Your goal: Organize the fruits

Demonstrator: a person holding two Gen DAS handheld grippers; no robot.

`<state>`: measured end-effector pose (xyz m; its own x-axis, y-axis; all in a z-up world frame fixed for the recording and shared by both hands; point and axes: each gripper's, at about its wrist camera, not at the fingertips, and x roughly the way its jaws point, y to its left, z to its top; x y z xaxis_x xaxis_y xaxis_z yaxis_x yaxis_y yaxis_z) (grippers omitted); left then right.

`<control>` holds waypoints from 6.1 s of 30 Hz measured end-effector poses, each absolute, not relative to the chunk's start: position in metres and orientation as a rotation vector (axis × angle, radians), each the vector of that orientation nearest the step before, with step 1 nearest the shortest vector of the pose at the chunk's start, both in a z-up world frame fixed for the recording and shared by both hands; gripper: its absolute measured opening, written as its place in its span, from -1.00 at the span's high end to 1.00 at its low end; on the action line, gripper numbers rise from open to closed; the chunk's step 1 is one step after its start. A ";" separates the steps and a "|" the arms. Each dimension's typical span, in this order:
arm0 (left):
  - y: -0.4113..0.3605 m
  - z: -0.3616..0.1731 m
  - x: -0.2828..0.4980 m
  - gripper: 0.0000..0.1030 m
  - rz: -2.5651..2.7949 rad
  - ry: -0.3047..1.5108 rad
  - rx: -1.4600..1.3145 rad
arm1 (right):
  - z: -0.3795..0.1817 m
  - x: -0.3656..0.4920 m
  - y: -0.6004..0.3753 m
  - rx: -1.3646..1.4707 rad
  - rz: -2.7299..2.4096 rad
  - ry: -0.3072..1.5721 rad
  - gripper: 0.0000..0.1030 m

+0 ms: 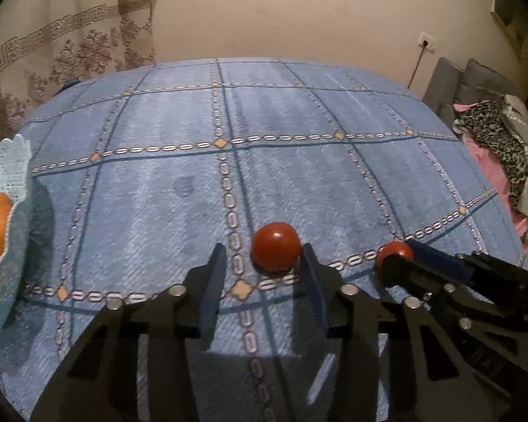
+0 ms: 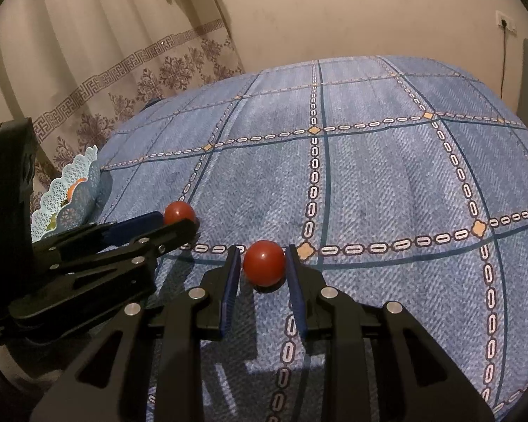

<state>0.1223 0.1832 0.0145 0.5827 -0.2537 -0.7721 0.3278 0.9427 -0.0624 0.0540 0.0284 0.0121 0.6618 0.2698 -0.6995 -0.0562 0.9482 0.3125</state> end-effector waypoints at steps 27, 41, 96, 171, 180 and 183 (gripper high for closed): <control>0.216 0.037 0.091 0.46 -0.280 0.808 0.012 | 0.013 0.055 0.038 0.245 0.202 0.816 0.52; 0.281 0.070 0.072 0.46 -0.158 0.723 -0.059 | 0.021 0.045 0.046 0.243 0.212 0.804 0.52; 0.442 0.068 0.068 0.15 0.054 0.656 -0.240 | 0.093 0.124 0.295 0.091 0.577 0.760 0.51; 0.438 0.083 0.006 -0.94 0.384 0.585 0.035 | 0.075 0.059 0.261 -0.076 0.440 0.628 -0.90; 0.435 0.083 0.007 -0.94 0.418 0.585 0.072 | 0.076 0.060 0.258 -0.054 0.456 0.638 -0.90; 0.434 0.083 0.007 -0.94 0.417 0.585 0.082 | 0.077 0.056 0.262 -0.083 0.450 0.621 -0.90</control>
<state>0.0070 0.4339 0.0827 0.7533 0.4041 -0.5189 -0.3584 0.9138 0.1912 0.0563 0.2618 0.0770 0.7202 0.3824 -0.5789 -0.4315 0.9003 0.0578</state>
